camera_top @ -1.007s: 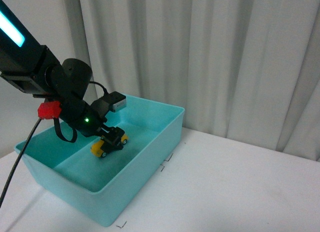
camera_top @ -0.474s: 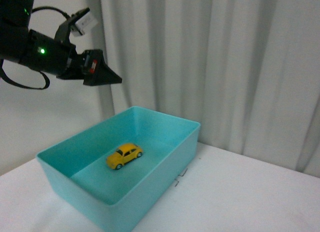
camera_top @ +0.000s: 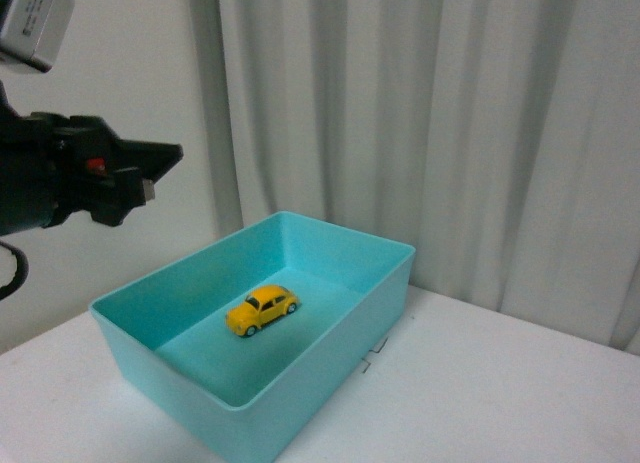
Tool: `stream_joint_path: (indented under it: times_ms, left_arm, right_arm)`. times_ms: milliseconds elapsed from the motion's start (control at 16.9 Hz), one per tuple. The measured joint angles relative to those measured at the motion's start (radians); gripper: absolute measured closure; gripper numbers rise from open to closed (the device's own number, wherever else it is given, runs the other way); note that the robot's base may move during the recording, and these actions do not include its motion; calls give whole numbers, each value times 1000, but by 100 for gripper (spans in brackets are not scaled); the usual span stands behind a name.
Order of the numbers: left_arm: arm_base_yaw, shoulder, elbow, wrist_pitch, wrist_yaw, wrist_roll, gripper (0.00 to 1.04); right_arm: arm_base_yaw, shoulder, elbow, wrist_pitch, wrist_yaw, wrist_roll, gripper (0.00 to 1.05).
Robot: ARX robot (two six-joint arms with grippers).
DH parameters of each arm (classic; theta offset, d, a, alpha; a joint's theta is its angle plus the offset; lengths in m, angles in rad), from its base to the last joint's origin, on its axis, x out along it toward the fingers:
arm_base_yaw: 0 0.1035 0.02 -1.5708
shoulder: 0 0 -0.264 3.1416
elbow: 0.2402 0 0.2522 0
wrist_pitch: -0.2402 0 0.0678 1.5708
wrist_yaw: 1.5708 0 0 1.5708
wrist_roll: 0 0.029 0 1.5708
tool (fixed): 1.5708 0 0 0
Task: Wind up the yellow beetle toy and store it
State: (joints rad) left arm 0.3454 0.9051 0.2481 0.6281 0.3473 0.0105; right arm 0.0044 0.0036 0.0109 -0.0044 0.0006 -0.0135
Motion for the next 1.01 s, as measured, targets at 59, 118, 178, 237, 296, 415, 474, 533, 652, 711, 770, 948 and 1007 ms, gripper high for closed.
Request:
stream_joint_path:
  times_ms: [59, 118, 178, 237, 296, 415, 474, 533, 652, 711, 770, 948, 1007]
  left_arm:
    - [-36, -55, -32, -5, -44, -6, 103]
    - [-75, -104, -57, -17, -72, -6, 103]
    - [-109, -148, -86, -35, -102, -6, 103]
    - [-133, -180, -110, -53, -129, -6, 103]
    - [-151, -208, -126, -68, -150, -6, 103]
    - [-163, -231, -136, -82, -167, -6, 103]
    - [-169, -243, -141, -85, -173, -6, 103]
    - [-179, -260, -146, -94, -181, -6, 103]
    - [-196, -288, -156, -108, -194, -6, 103]
    - [-204, -306, -162, -119, -202, -6, 103]
    - [-210, -317, -166, -126, -208, -6, 103]
    - [-235, -367, -186, -161, -233, -6, 103]
    - [-270, -403, -195, -193, -293, -6, 103]
  right_arm:
    - [0, 0, 0, 0, -3, -1, 6]
    - [0, 0, 0, 0, -2, 0, 6]
    - [0, 0, 0, 1, -1, 0, 6]
    - [0, 0, 0, 1, -1, 0, 6]
    - [0, 0, 0, 1, -1, 0, 6]
    - [0, 0, 0, 1, -1, 0, 6]
    - [0, 0, 0, 1, -1, 0, 6]
    - [0, 0, 0, 1, -1, 0, 6]
    - [0, 0, 0, 1, -1, 0, 6]
    - [0, 0, 0, 1, -1, 0, 6]
    - [0, 0, 0, 1, -1, 0, 6]
    - [0, 0, 0, 1, -1, 0, 6]
    - [0, 0, 0, 1, -1, -1, 6]
